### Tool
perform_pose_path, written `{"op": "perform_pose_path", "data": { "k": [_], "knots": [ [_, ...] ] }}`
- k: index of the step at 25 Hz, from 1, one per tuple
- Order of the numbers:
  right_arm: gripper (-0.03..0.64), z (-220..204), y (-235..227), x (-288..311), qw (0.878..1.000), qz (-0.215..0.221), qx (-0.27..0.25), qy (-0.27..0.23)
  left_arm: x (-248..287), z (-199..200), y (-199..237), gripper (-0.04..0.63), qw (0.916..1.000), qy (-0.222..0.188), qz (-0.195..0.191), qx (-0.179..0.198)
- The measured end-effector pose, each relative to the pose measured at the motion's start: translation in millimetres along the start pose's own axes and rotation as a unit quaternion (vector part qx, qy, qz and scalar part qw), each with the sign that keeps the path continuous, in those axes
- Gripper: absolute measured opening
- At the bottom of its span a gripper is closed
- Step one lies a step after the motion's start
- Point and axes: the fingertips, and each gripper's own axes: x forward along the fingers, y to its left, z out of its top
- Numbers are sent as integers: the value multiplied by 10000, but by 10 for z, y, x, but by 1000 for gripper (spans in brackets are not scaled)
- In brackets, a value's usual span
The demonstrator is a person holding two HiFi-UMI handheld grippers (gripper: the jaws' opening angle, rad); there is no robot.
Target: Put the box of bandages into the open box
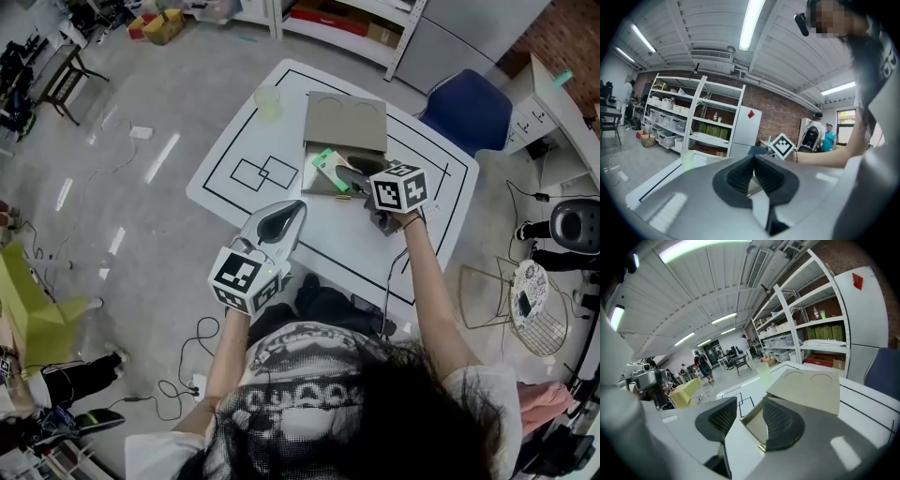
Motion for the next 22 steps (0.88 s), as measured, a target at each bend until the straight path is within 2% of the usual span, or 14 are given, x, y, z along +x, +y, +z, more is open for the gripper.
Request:
{"op": "perform_pose_path", "data": {
  "k": [3, 8, 14, 22],
  "knots": [
    [178, 22, 146, -145, 9994, 108, 36, -320, 67, 3, -12, 0, 10000, -22, 37, -6],
    [155, -71, 365, -302, 9987, 147, -75, -482, 155, -15, -40, 0, 10000, 38, 16, 16],
    [118, -116, 661, -443, 9966, 166, 37, -811, 207, 3, -34, 0, 9999, 117, -36, 40],
    [77, -106, 970, -633, 9905, -192, 209, -1344, 178, 17, 11, 0, 9995, 167, -252, 84]
  ]
}}
